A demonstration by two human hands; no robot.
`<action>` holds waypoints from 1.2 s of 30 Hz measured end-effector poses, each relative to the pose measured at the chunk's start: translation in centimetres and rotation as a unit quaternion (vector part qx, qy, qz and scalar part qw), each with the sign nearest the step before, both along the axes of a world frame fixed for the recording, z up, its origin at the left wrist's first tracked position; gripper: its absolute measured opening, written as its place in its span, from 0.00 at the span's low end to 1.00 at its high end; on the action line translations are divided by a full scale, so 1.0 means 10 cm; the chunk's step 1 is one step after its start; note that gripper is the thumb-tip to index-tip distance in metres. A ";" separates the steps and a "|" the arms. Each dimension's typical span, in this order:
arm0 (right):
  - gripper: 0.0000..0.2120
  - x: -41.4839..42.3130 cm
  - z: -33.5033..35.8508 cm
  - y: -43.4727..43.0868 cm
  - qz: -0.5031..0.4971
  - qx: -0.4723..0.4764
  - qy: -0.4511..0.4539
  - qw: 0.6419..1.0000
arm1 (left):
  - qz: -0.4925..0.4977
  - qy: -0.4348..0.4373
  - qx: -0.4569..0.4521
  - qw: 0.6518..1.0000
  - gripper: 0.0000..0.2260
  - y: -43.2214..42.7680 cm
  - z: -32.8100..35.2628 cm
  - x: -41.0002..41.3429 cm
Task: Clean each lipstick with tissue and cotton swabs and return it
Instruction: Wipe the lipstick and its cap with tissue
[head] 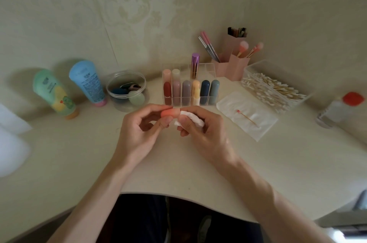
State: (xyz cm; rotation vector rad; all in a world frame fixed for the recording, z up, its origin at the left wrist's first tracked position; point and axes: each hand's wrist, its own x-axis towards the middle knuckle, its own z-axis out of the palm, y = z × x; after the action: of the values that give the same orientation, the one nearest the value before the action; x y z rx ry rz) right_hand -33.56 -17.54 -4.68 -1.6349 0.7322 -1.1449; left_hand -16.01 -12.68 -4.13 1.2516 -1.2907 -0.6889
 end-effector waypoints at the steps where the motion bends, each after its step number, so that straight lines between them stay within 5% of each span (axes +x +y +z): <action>1: 0.07 -0.01 0.01 -0.01 0.000 0.003 -0.007 1.000 | 0.000 -0.001 -0.003 1.000 0.11 0.00 0.00 0.00; 6: 0.06 -0.02 0.05 0.02 -0.003 -0.026 -0.004 1.000 | -0.036 0.078 0.058 0.995 0.12 0.03 0.09 -0.04; 14: 0.06 -0.02 -0.01 0.00 0.006 0.003 0.008 1.000 | 0.002 -0.030 -0.003 1.000 0.09 0.01 -0.01 0.02; 23: 0.06 0.00 -0.01 0.03 0.007 -0.024 0.025 0.999 | -0.014 0.054 0.043 0.998 0.09 0.03 0.02 -0.02; 30: 0.07 -0.03 0.00 0.02 0.022 0.038 0.015 0.999 | 0.014 -0.006 -0.006 1.000 0.12 0.01 -0.03 -0.01; 36: 0.09 -0.13 0.14 0.02 0.060 0.234 -0.063 0.968 | 0.053 -0.068 -0.034 0.996 0.10 0.04 0.00 -0.01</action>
State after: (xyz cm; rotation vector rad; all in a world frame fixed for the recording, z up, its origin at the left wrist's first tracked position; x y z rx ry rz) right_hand -34.85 -17.35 -3.25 -1.1819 0.7431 -0.8956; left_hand -16.14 -12.25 -4.09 1.3195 -1.3358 -0.4871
